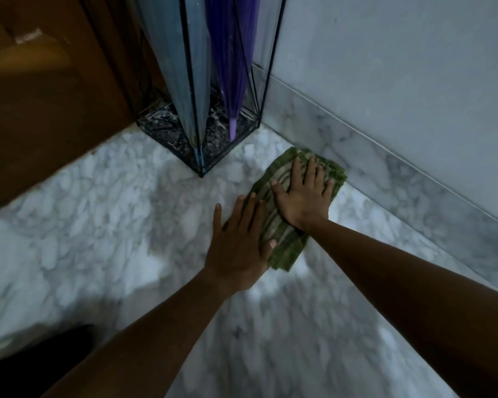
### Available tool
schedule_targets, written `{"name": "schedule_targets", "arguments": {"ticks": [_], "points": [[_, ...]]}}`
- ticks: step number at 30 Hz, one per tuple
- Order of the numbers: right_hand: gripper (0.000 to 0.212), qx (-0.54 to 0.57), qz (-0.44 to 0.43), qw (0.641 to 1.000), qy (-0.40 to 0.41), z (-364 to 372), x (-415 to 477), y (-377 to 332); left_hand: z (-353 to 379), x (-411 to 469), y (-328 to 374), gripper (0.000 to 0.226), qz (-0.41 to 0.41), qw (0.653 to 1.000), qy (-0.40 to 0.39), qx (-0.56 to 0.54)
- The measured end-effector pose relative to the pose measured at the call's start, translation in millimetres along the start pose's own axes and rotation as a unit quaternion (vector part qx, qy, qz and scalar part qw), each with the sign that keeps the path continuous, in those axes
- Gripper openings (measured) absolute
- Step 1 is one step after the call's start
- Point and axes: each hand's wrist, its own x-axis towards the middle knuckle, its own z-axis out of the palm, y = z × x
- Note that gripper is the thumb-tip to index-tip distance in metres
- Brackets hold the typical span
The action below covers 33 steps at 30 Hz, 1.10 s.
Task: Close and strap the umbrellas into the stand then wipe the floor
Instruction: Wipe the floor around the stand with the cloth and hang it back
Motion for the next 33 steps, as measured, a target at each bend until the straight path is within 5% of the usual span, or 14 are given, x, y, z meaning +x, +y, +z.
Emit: {"name": "schedule_targets", "arguments": {"ticks": [13, 33], "points": [[0.079, -0.057, -0.173, 0.983, 0.007, -0.2, 49.7, -41.2, -2.8, 2.9, -18.9, 0.085, -0.071, 0.995, 0.076, 0.004], [0.070, -0.090, -0.290, 0.952, 0.019, 21.8, -17.1, -67.8, -30.0, -77.7, -37.8, 0.084, -0.052, 0.997, 0.021, 0.053]]}}
